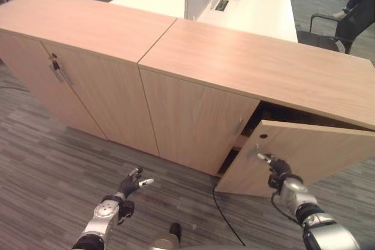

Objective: Put the empty folder in the office cabinet

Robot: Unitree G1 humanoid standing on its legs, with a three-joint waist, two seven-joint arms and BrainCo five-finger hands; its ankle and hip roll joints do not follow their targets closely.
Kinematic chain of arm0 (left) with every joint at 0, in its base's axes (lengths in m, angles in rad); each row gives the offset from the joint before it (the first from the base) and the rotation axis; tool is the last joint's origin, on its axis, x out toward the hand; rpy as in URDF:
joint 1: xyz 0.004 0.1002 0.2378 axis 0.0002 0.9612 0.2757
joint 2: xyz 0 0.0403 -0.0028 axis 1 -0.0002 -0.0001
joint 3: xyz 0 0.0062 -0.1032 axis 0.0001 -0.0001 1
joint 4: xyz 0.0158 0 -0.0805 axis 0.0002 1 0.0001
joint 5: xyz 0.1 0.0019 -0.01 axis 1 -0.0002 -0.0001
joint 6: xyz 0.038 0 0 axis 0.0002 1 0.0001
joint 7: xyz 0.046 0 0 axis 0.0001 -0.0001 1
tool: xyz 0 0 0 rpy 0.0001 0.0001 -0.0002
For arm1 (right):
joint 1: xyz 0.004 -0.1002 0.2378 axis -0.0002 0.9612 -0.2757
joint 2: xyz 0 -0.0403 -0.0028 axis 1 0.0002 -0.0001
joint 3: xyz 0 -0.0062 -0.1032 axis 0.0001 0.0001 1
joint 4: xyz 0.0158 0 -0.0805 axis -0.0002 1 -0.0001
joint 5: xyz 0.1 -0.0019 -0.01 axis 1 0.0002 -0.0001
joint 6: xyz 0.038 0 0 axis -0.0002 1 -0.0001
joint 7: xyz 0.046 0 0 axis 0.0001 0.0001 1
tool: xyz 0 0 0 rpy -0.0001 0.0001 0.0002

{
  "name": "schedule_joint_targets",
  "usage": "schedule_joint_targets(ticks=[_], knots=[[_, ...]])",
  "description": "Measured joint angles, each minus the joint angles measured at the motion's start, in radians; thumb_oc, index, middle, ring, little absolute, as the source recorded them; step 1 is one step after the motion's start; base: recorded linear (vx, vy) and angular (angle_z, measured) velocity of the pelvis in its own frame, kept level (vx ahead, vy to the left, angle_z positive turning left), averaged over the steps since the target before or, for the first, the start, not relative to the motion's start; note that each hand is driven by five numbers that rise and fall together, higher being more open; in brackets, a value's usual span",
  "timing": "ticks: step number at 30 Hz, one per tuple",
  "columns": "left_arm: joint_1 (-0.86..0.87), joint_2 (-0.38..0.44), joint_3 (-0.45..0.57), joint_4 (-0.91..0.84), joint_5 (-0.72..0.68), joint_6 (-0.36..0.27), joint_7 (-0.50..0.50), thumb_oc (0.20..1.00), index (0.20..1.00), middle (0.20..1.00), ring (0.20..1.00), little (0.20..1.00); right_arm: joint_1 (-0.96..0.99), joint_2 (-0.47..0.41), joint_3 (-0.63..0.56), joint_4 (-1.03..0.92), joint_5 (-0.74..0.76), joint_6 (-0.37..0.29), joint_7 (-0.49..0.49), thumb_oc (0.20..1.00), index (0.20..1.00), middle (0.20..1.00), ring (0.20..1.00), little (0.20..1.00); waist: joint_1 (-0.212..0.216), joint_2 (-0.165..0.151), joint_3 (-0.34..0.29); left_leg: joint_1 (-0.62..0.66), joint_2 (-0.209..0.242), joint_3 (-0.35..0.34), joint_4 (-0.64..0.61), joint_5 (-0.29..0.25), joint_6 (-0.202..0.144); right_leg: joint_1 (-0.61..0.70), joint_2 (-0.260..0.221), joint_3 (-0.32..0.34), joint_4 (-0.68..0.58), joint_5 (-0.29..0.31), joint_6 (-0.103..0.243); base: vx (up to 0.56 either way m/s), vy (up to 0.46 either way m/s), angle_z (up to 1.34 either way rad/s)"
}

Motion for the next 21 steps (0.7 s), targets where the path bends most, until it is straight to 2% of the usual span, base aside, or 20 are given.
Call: schedule_joint_targets(ticks=[1, 2, 3, 4, 5, 7, 12, 19, 21], knots=[[0.012, 0.016, -0.007, 0.001, 0.0, 0.0, -0.011, 1.0, 1.0, 1.0, 1.0, 1.0, -0.012, -0.017, -0.039, 0.086, 0.032, 0.008, -0.003, 1.0, 1.0, 1.0, 1.0, 1.0, -0.015, -0.047, -0.011, 0.014, -0.02, -0.04, -0.031, 0.018, -0.027, 0.011, -0.02, 0.005, -0.014, 0.029, -0.018, 0.16, -0.132, 1.3], [0.022, 0.036, -0.009, 0.002, 0.0, -0.001, -0.012, 1.0, 1.0, 1.0, 1.0, 1.0, -0.011, -0.019, -0.039, 0.109, 0.032, 0.019, -0.008, 1.0, 1.0, 1.0, 1.0, 1.0, -0.015, -0.079, -0.023, 0.019, -0.036, -0.045, -0.034, 0.018, -0.049, 0.014, -0.033, 0.004, -0.015, 0.041, -0.048, 0.12, -0.087, 1.01], [0.031, 0.033, -0.005, 0.013, 0.0, 0.001, -0.009, 1.0, 1.0, 1.0, 1.0, 1.0, -0.01, -0.022, -0.041, 0.113, 0.032, 0.02, -0.009, 1.0, 1.0, 1.0, 1.0, 1.0, -0.014, -0.085, -0.028, 0.028, -0.025, -0.056, -0.03, 0.019, -0.064, 0.018, -0.026, 0.0, -0.015, 0.073, -0.068, 0.05, -0.039, 0.27], [0.072, 0.027, -0.009, 0.005, 0.0, 0.004, -0.012, 1.0, 1.0, 1.0, 1.0, 1.0, -0.011, -0.023, -0.041, 0.103, 0.035, 0.02, -0.004, 1.0, 1.0, 1.0, 1.0, 1.0, -0.008, -0.053, -0.028, 0.033, 0.017, -0.051, -0.025, 0.012, -0.09, 0.034, 0.016, -0.006, -0.032, 0.069, -0.08, 0.1, -0.073, 0.01], [0.088, 0.005, -0.008, 0.003, 0.0, 0.008, -0.012, 1.0, 1.0, 1.0, 1.0, 1.0, -0.012, -0.036, -0.041, 0.099, 0.035, 0.02, 0.0, 1.0, 1.0, 1.0, 1.0, 1.0, -0.009, -0.028, -0.031, 0.035, 0.04, -0.047, -0.025, 0.014, -0.1, 0.035, 0.039, -0.01, -0.031, 0.076, -0.091, 0.1, -0.08, -0.14], [0.104, -0.019, -0.008, -0.015, 0.0, 0.011, -0.017, 1.0, 1.0, 1.0, 1.0, 1.0, -0.013, -0.063, -0.034, 0.099, 0.027, 0.021, 0.009, 1.0, 1.0, 1.0, 1.0, 1.0, -0.013, -0.002, -0.034, 0.051, 0.056, -0.045, -0.025, 0.008, -0.109, 0.05, 0.055, -0.012, -0.032, 0.074, -0.097, 0.07, -0.059, -0.07], [0.088, -0.035, -0.007, -0.07, 0.0, 0.011, -0.033, 1.0, 1.0, 1.0, 1.0, 1.0, -0.013, -0.086, -0.035, 0.101, 0.022, 0.026, 0.017, 1.0, 1.0, 1.0, 1.0, 1.0, -0.022, 0.016, -0.042, 0.076, 0.077, -0.038, -0.025, -0.004, -0.125, 0.072, 0.075, -0.011, -0.032, 0.062, -0.111, 0.04, -0.07, -0.05], [0.094, -0.034, -0.007, -0.067, 0.0, 0.012, -0.033, 1.0, 1.0, 1.0, 1.0, 1.0, -0.013, -0.096, -0.035, 0.097, 0.016, 0.026, 0.019, 1.0, 1.0, 1.0, 1.0, 1.0, -0.027, 0.037, -0.057, 0.076, 0.077, -0.033, -0.034, -0.005, -0.124, 0.069, 0.073, -0.007, -0.032, 0.058, -0.111, 0.02, -0.055, -0.02], [0.105, -0.041, 0.0, -0.067, 0.0, 0.011, -0.031, 1.0, 1.0, 1.0, 1.0, 1.0, 0.026, -0.077, -0.042, 0.016, 0.018, 0.025, 0.01, 1.0, 1.0, 1.0, 1.0, 1.0, -0.044, 0.048, -0.061, 0.077, 0.077, -0.029, -0.034, -0.005, -0.124, 0.065, 0.073, 0.001, -0.032, 0.056, -0.11, 0.01, -0.042, -0.05]])
